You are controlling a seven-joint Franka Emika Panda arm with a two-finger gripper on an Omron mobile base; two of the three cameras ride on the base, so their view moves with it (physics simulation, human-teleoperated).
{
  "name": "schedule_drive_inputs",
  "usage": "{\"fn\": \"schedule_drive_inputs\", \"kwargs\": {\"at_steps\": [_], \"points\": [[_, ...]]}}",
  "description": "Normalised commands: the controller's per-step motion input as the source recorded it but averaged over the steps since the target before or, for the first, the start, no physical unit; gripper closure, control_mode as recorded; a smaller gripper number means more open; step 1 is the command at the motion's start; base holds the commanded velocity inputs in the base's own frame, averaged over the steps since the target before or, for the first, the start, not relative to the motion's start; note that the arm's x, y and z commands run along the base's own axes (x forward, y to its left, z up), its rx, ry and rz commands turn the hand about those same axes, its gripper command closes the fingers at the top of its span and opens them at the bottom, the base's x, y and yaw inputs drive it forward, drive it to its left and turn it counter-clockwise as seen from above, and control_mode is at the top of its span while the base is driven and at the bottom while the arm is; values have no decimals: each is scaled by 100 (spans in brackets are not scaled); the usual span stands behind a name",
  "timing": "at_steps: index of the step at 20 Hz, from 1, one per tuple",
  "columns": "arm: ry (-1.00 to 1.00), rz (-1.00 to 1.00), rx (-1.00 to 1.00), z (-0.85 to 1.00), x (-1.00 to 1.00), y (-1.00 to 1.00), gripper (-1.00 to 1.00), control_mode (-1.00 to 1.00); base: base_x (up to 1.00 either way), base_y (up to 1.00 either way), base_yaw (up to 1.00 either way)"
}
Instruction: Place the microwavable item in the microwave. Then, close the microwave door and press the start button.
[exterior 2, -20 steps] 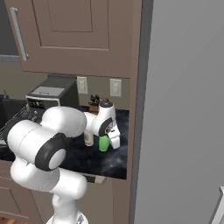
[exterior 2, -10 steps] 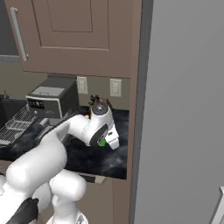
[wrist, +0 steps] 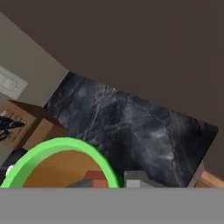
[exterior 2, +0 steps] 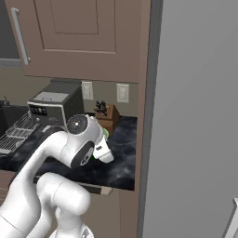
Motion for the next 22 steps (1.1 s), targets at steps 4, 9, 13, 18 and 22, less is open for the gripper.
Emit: {"fn": "schedule_drive_inputs", "kwargs": {"at_steps": [4,9,13,18,22], "points": [[6,-2,0,78,-49,7,100,-100,0,0,0],[13,0,0,52,-45,2,100,-100,0,0,0],[22,0,-1,22,-29,32,100,-100,0,0,0],[9,0,-3,-6,-28,35,100,-100,0,0,0],[-5,0,-6,-15,-39,19,100,-100,0,0,0]]}}
